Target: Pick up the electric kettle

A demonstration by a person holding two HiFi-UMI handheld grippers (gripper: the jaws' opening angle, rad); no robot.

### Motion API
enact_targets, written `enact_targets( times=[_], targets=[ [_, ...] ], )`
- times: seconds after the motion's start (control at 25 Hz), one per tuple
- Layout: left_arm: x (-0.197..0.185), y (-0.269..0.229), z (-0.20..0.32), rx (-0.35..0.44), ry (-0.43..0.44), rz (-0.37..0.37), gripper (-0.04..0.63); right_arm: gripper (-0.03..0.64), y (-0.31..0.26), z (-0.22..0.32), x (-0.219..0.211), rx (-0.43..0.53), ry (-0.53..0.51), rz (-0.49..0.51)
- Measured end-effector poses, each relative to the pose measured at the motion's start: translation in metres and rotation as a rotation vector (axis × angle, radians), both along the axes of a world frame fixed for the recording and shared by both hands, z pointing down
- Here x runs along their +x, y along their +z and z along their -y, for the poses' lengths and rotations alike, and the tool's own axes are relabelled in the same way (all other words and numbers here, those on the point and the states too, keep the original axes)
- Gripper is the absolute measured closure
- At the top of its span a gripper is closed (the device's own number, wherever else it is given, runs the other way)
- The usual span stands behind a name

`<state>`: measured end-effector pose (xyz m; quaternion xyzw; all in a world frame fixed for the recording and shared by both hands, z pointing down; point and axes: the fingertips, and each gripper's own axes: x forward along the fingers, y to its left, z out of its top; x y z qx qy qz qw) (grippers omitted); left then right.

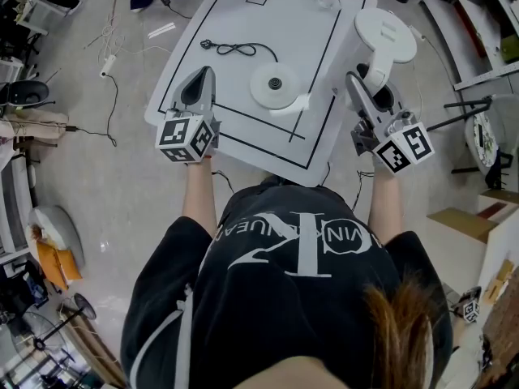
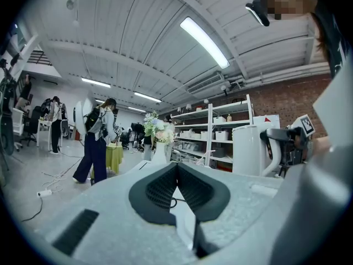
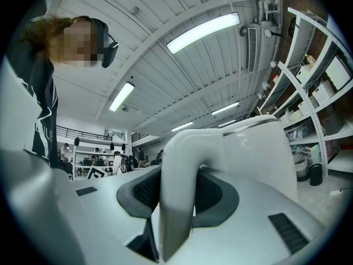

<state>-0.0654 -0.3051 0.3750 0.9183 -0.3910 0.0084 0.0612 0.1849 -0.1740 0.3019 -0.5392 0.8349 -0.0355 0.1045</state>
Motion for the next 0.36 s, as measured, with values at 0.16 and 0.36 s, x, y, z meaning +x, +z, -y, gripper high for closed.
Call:
enact_targets(
  times=[0.16,0.36],
  targets=[
    [-0.0003,0.0002,-0.0002,-0.001,-0.003,-0.002,0.584,0.483,0.0015,0.0001,0.0004,-0.005,-0.001,0.002],
    [0.0000,0.0003,-0.0003,-0.001,-0.003,-0.002,0.584,0.483,0.0031,0.0003,0.0000,-0.010,-0.004,0.003]
  ],
)
